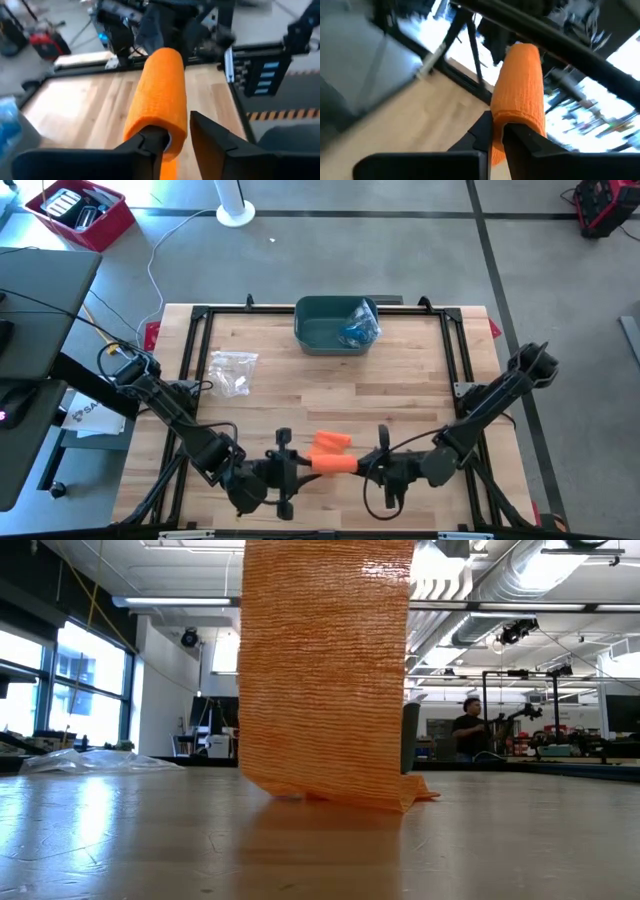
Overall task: Roll bandage
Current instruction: Roll the orange bandage
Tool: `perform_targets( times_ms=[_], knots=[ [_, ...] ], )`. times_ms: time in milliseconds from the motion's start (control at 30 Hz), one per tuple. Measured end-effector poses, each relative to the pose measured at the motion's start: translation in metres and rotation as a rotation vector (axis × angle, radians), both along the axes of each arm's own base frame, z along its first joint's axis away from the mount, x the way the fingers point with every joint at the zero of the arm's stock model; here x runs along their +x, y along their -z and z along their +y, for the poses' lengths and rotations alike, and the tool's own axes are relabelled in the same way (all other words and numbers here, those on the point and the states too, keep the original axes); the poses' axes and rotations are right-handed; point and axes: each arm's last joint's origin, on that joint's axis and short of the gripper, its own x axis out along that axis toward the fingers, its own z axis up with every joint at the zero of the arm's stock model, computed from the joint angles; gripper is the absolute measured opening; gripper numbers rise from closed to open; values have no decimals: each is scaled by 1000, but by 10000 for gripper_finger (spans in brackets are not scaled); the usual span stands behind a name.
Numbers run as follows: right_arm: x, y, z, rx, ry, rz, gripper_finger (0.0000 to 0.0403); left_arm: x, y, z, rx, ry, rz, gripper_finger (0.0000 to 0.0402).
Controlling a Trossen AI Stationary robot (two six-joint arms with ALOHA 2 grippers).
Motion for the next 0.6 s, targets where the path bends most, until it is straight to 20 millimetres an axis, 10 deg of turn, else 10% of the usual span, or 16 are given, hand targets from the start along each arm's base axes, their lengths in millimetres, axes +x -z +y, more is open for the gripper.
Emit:
perform_targets(
  times_ms=[233,600],
  knots=[
    [5,22,9,-433,72,30,24,1,0,-1,-149,-25,-15,109],
    [-2,19,13,-261,152,17,99,1,0,2,-106,-70,-19,12]
  ],
)
